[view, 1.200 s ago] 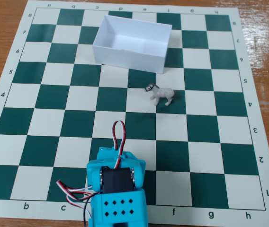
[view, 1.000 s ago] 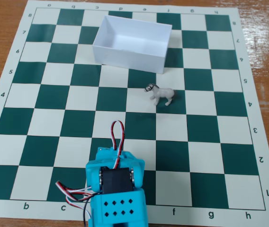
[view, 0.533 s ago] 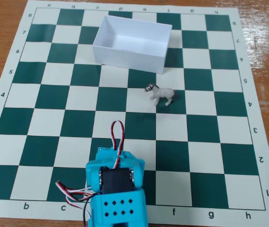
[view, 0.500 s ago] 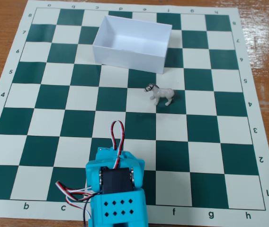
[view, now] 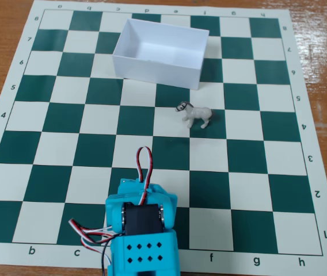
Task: Grab the toy horse and put it in the box.
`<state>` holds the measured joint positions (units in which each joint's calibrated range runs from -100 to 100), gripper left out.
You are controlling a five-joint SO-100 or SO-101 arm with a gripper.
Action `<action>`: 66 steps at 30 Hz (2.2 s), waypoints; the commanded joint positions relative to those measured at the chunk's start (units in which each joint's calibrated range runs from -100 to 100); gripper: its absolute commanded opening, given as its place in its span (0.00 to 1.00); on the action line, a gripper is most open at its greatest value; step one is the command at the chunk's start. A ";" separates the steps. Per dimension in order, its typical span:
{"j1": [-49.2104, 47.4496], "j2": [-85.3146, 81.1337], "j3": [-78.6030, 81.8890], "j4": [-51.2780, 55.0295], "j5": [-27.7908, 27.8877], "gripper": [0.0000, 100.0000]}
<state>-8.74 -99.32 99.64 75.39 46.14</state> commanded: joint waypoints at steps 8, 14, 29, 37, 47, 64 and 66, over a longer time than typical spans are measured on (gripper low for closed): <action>6.95 3.92 -0.73 -12.19 -2.59 0.00; 9.31 11.09 -4.64 -20.91 -7.33 0.04; 10.24 37.55 -30.59 -15.59 -20.18 0.21; 13.17 52.95 -45.15 -14.51 -25.84 0.21; 15.88 66.75 -56.44 -12.85 -29.99 0.22; 18.81 81.97 -68.91 -16.51 -30.29 0.27; 19.17 84.45 -70.01 -16.92 -30.43 0.27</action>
<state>9.63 -16.85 33.09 59.37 16.06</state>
